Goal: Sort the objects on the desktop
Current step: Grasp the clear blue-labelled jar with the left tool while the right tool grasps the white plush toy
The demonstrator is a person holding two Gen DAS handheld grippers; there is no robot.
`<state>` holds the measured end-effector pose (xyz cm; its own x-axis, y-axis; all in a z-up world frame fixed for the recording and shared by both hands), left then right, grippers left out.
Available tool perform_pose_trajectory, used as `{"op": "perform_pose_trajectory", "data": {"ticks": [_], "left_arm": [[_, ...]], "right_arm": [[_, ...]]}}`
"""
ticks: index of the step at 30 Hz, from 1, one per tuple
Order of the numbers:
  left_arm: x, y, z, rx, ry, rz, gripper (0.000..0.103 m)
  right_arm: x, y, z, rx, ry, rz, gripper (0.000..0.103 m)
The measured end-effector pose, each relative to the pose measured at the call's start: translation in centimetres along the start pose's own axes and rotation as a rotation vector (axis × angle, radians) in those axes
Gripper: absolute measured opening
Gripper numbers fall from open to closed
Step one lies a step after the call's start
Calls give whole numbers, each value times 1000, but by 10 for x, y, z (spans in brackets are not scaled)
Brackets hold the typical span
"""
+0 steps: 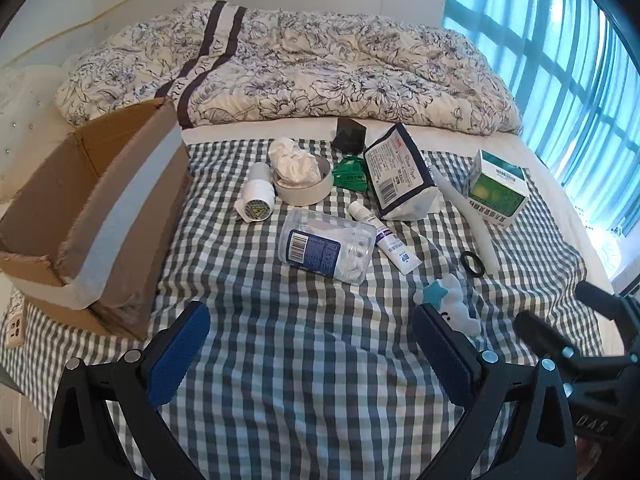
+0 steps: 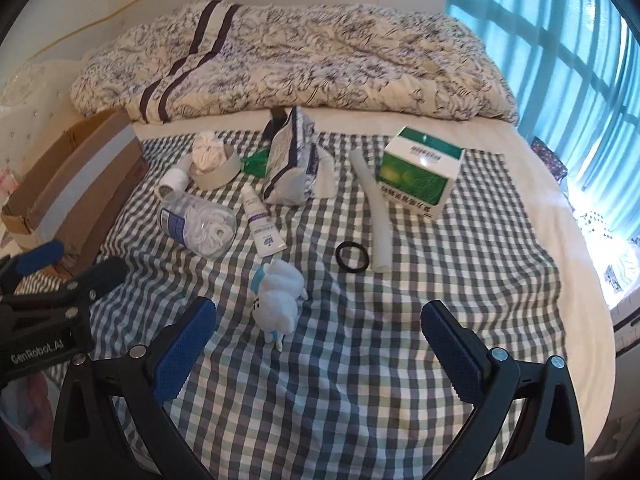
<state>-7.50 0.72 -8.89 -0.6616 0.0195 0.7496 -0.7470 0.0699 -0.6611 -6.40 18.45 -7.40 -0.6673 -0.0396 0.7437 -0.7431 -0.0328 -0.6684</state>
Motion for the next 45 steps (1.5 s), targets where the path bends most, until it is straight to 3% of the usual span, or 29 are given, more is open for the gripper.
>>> {"op": "perform_pose_trajectory", "data": {"ticks": [15,27,31,35,38,45], "left_arm": [[2,58,-1,-28,27,39,103],[21,115,-5,-45,32,71,103],[18,122,-7,-108,7,46,103],[9,129,-14,-158,54,56,103],[4,138,-17,-157,82,69,103],[2,157,-6,-186,8,114,103]], "right_arm": [[-19,58,16,14,-26,126,103],[-25,84,25,-5,-53,157,103],[-25,92,31,-16,-80,159,103],[-27,103,35,-20,-85,178,103],[-28,110,38,-21,-89,189,102],[-32,118,42,-28,-97,207,102]]}}
Point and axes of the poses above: each gripper's, at about its wrist camera, not at the fingertips, and y roughly the way its jaws point, z to its left, x to its top, the point moved 6 cm from there along y, roughly the way its jaws point, and after that the axes turned 10 degrees about -z, right-handed, at the moved point
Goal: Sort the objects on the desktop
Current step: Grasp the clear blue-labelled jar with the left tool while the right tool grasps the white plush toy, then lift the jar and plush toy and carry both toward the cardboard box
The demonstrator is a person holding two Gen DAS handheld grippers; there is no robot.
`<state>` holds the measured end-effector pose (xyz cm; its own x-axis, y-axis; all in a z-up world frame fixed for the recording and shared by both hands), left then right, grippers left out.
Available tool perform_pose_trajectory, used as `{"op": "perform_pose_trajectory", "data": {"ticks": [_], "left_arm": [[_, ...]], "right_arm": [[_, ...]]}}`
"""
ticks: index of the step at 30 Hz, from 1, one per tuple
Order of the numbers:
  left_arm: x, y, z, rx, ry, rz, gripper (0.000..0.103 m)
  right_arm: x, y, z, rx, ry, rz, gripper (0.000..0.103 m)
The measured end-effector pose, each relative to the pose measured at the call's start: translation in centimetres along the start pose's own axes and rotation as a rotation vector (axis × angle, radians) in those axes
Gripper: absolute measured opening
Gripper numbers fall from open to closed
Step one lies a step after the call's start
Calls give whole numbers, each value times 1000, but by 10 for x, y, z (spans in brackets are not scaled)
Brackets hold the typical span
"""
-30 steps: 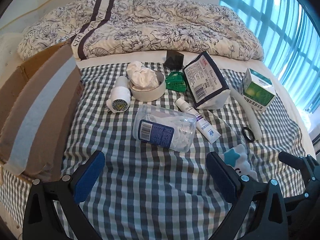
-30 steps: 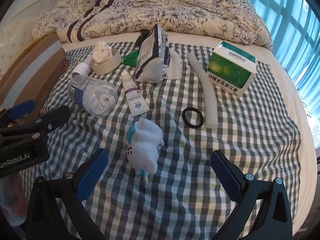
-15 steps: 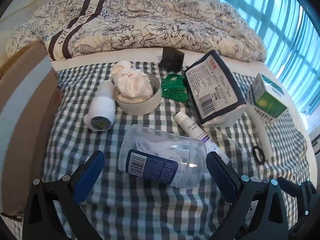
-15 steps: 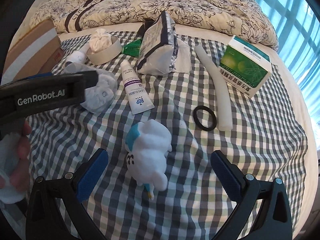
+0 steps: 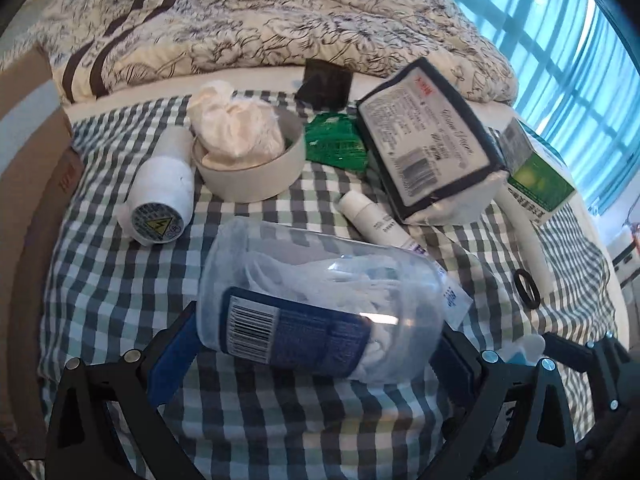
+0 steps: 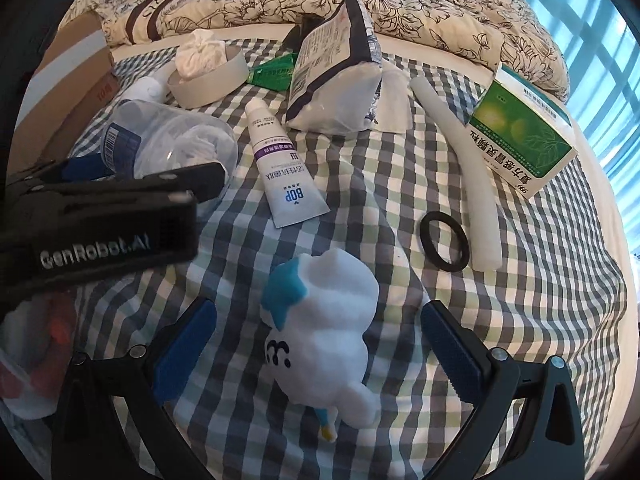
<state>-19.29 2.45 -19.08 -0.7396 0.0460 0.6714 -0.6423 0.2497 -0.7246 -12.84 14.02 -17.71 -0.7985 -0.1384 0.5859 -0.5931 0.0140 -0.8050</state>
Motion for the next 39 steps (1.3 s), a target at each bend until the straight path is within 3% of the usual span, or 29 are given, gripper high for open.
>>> {"op": "perform_pose_trajectory", "data": {"ticks": [6,13,20,23,27,39], "left_arm": [[1,1,2,-12,-12,-6,103],[1,3,-1,-3,21,-18,103],[-4,11,-1,5,53,-21,103],[-1,8,-3,-14,57,-33,92],[0,2,-4,14,78,-57,92],[1,-28,1,67,71,-131,89]], "right_arm": [[-1,4,3,-14,-14,9,102],[-3,6,4,-36,-53,22,93],[-5,5,-5,-70,-47,24,71],[-4,4,-8,-76,-45,23,64],[-6,0,-14,-74,-39,15,55],[3,-18,-11,-77,-16,-28,52]]}}
Point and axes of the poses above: each gripper's, at about its wrist camera, not at the fingertips, and y roughly the way its jaws point, z to its left, x to its top, the point moved 6 cm from there along y, roughly the way its jaws point, and after that the axes turned 10 degrees about -z, right-handed, at the moved point
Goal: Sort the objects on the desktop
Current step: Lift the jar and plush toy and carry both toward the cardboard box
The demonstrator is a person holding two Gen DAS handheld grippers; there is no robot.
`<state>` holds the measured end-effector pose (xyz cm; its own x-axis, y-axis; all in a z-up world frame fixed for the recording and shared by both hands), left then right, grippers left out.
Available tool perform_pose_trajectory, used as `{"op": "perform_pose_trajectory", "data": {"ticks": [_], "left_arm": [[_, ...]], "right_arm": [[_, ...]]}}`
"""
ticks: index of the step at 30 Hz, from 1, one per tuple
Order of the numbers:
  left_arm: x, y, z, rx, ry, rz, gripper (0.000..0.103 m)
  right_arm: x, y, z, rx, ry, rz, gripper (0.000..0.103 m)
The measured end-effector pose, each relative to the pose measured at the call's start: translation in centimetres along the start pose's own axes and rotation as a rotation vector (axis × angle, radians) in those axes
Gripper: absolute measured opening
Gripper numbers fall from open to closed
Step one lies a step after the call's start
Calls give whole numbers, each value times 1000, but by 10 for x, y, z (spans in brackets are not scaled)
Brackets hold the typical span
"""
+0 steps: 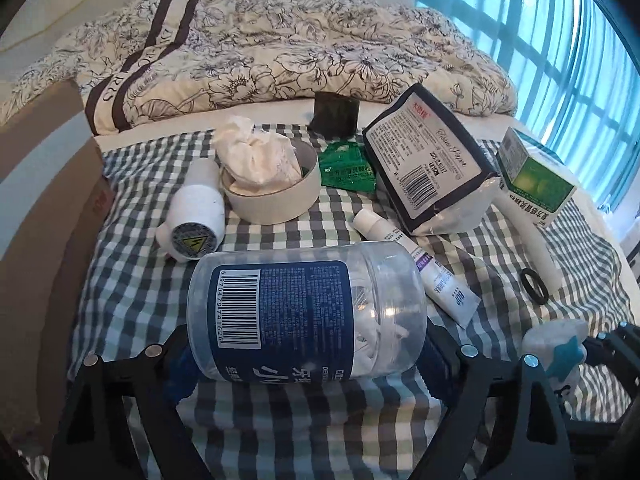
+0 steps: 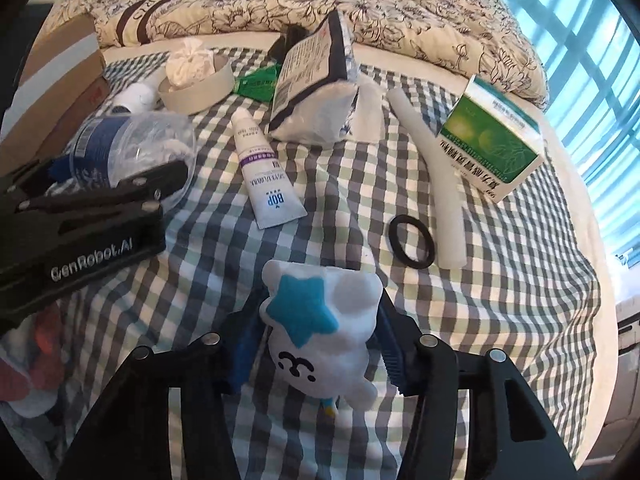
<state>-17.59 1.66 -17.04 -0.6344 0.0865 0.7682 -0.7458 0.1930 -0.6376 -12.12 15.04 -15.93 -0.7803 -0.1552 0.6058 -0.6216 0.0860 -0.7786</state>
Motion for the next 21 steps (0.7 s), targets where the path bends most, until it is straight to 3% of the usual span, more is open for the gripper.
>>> {"op": "perform_pose_trajectory", "data": {"ticks": [13,21], "left_arm": [[-4,-57,14,15,-60,-73,89],[-5,-103,14,140,-48,-105,89]], "right_arm": [[3,-52,-9,5,13,-93,52],[1,-87,-17,6,20,-145,52]]}}
Point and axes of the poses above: each gripper's, at about its wrist camera, not at the fingertips, and y roughly the way its jaws point, z to its left, x to its top, the point moved 6 cm from there along y, roughly the way its jaws point, and after that the axes turned 10 degrees about -z, right-handed, at the moved point
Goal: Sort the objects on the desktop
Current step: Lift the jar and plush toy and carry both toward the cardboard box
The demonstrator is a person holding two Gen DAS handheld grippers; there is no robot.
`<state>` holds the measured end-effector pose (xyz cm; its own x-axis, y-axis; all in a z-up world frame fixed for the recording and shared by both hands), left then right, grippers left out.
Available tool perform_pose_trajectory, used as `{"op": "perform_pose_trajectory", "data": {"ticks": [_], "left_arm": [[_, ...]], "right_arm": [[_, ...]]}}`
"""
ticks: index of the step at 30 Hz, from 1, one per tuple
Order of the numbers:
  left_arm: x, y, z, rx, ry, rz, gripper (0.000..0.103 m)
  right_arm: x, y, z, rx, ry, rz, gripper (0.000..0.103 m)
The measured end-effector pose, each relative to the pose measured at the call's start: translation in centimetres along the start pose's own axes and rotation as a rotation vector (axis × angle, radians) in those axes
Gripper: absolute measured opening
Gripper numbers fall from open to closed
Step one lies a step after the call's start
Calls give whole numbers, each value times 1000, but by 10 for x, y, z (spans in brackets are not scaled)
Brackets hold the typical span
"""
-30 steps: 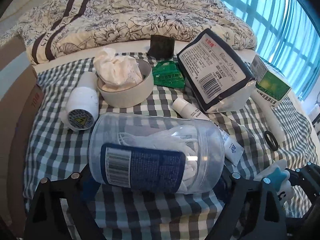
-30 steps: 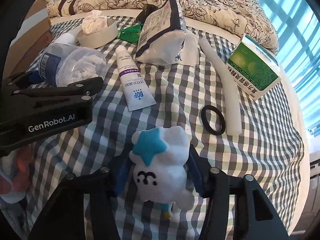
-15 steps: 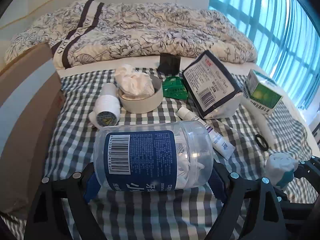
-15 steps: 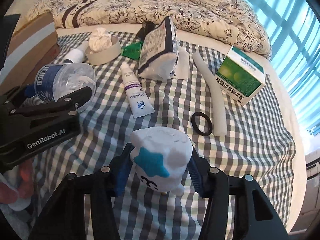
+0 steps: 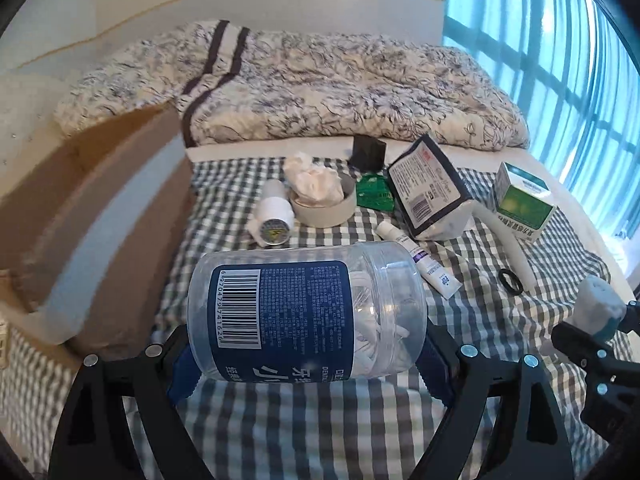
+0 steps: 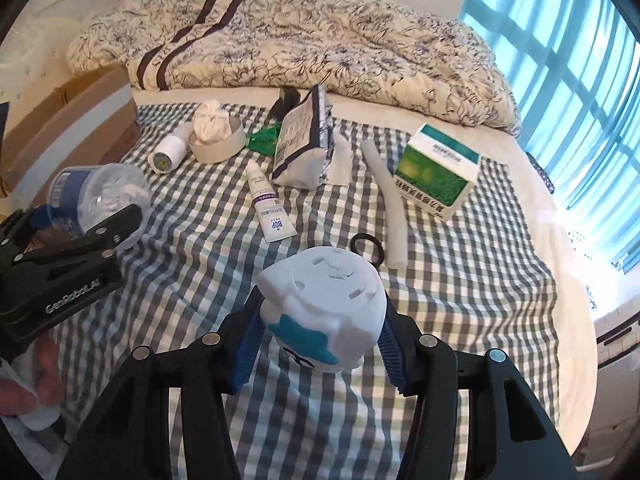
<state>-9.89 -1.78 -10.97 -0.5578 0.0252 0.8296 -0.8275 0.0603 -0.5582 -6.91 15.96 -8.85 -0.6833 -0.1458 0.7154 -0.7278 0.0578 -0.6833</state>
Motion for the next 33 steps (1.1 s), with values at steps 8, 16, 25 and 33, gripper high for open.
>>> {"op": "perform_pose_trajectory", "data": {"ticks": [8,16,25,33], "left_arm": [[30,-54,3,-5,-23,-19,89],[65,-85,32,45,-31,-3,89],[86,-96,83,109,-86,1,89],[104,-99,138,184,-128,-14,89]], "right_arm": [[19,-33,6,39,11,-56,52],[58,-58,25,103,20,-118,52],[98,-67,67,176,-20,-163,52],[126,-64,127,263,-89,-187,52]]}}
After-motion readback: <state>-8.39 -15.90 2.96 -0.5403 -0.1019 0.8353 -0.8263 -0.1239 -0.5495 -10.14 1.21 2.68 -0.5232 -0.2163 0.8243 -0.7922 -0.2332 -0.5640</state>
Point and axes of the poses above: each gripper's, at about its wrist camera, not at the fingertips, and y roughly the way its jaws point, z to its left, x to its top, the point moved 6 cm from there along y, roughly the way its jaws point, and after that the axes turned 10 degrees about -z, right-handed, at the moved point
